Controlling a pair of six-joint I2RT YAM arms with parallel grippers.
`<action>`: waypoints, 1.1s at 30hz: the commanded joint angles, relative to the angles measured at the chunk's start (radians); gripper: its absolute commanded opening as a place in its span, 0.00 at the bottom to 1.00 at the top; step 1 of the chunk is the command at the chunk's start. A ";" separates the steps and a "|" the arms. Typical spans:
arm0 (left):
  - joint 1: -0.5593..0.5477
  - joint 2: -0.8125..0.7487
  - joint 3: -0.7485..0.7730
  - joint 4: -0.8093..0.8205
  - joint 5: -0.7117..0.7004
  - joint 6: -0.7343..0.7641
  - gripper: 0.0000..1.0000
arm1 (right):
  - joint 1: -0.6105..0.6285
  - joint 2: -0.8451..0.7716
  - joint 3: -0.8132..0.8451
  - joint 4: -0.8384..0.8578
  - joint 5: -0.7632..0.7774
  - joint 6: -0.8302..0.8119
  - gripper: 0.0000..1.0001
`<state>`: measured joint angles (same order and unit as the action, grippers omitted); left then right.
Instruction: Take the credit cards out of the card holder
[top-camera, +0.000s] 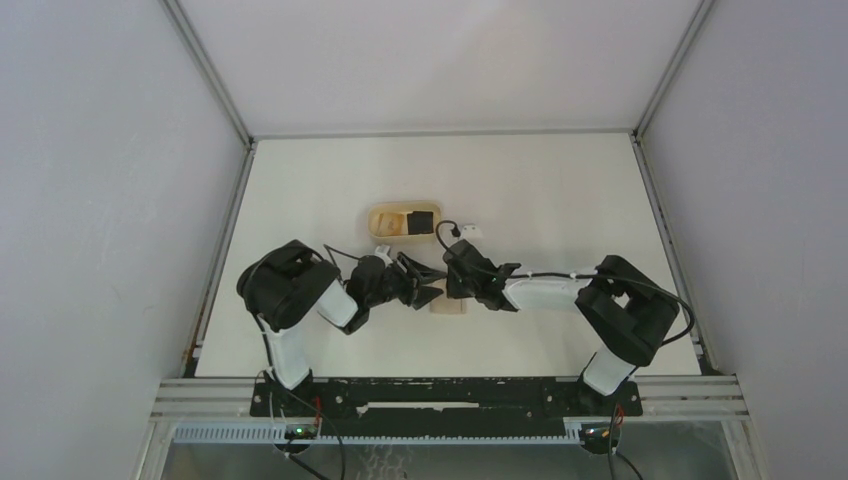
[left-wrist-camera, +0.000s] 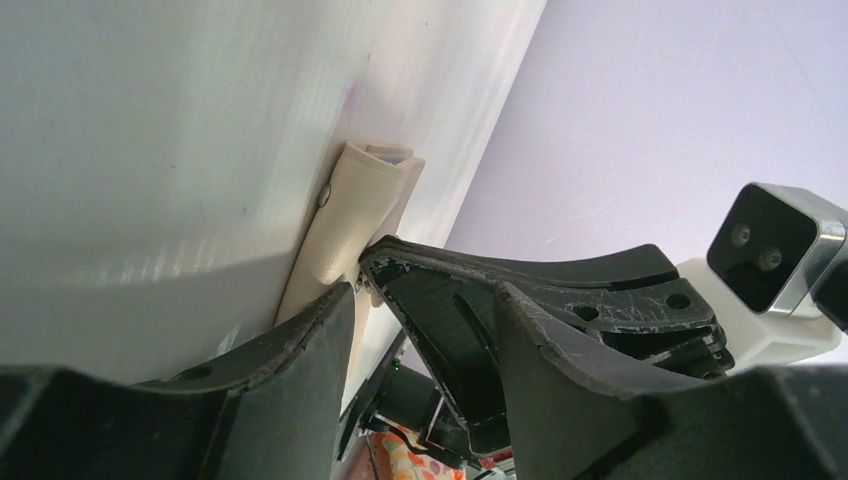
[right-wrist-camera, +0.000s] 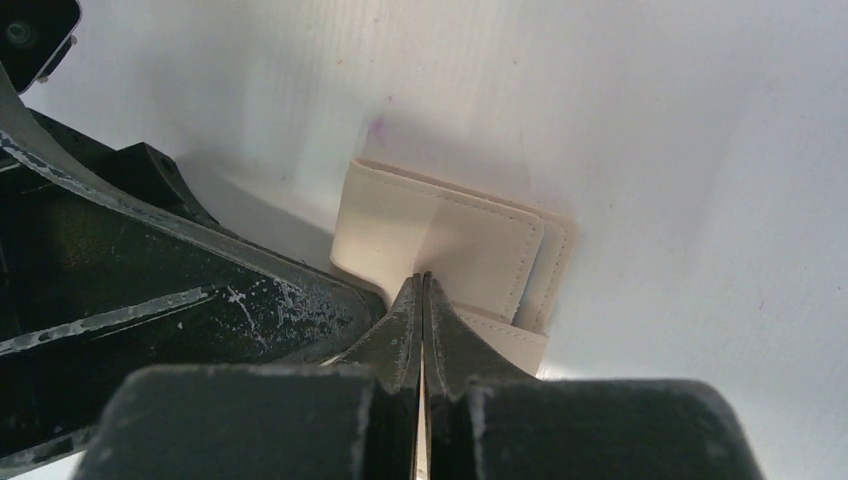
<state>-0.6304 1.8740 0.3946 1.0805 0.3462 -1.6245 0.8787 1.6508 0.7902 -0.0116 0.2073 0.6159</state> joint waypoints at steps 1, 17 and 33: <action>0.006 0.025 0.012 -0.033 -0.096 -0.009 0.60 | 0.076 0.069 -0.032 -0.136 -0.049 0.021 0.00; -0.003 -0.041 0.030 -0.199 -0.264 0.050 0.60 | 0.285 0.040 0.027 -0.337 0.262 0.110 0.00; -0.011 -0.142 -0.012 -0.225 -0.337 0.061 0.60 | 0.299 0.201 0.135 -0.389 0.240 0.088 0.06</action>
<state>-0.6411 1.7851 0.4114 0.9089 0.0677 -1.6081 1.1728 1.7512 0.9504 -0.2863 0.6041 0.6964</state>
